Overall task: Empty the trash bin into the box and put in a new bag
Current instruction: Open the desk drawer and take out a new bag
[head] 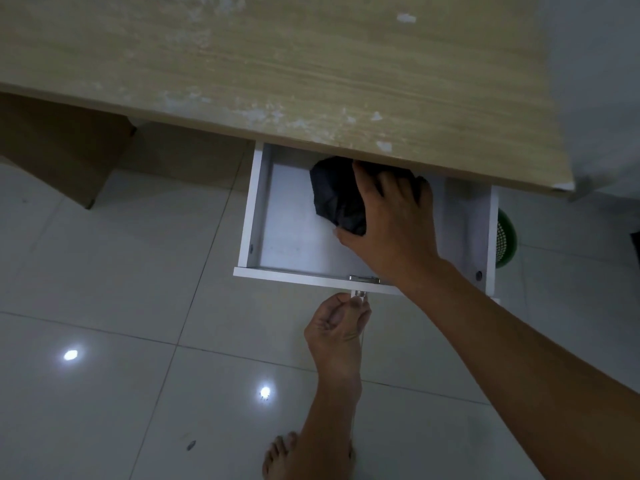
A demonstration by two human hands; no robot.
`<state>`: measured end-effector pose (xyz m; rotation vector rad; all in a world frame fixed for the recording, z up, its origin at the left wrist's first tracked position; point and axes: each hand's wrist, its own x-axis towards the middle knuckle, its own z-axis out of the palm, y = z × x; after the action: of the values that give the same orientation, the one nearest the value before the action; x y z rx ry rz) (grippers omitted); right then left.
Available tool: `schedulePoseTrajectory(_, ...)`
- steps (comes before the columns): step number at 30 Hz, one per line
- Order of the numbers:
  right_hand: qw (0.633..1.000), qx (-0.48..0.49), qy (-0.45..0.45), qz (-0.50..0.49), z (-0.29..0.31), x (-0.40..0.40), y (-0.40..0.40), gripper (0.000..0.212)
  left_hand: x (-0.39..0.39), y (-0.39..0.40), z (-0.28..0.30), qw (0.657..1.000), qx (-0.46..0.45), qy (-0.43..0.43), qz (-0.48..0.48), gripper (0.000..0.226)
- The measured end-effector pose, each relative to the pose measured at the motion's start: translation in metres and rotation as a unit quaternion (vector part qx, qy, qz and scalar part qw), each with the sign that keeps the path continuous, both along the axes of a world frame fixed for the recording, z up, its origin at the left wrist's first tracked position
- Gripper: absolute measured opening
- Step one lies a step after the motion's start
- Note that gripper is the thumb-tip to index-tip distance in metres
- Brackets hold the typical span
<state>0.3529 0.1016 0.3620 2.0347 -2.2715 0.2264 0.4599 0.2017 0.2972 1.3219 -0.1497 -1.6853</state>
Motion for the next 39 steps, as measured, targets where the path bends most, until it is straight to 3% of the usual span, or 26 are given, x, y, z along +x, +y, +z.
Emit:
schedulePoseTrajectory(2, 1.000, 0.003, 0.010, -0.003, -0.002, 0.001, 0.002, 0.086, 0.001, -0.001, -0.002, 1.000, 0.003, 0.005, 0.000, 0.012)
schedulePoseTrajectory(6, 0.998, 0.032, -0.055, -0.013, -0.005, 0.003, 0.005, 0.076, 0.002, -0.001, -0.004, 1.000, 0.004, 0.017, -0.005, 0.022)
schedulePoseTrajectory(14, 0.993, 0.042, -0.113, 0.012, -0.002, 0.006, 0.004, 0.060, 0.001, 0.001, -0.001, 1.000, 0.006, 0.020, 0.006, 0.013)
schedulePoseTrajectory(20, 0.980, -0.071, -0.175, 0.062, 0.019, 0.011, 0.034, 0.035, 0.001, 0.002, 0.011, 1.000, -0.004, 0.021, 0.006, 0.020)
schedulePoseTrajectory(31, 0.934, -0.247, -0.228, 0.125, 0.105, 0.014, 0.063, 0.028, -0.011, -0.022, 0.048, 0.999, -0.043, -0.007, -0.003, 0.016)
schedulePoseTrajectory(39, 0.916, -0.303, -0.246, 0.099, 0.116, -0.003, 0.043, 0.026, -0.033, -0.074, 0.064, 0.998, -0.063, -0.020, 0.017, 0.026)
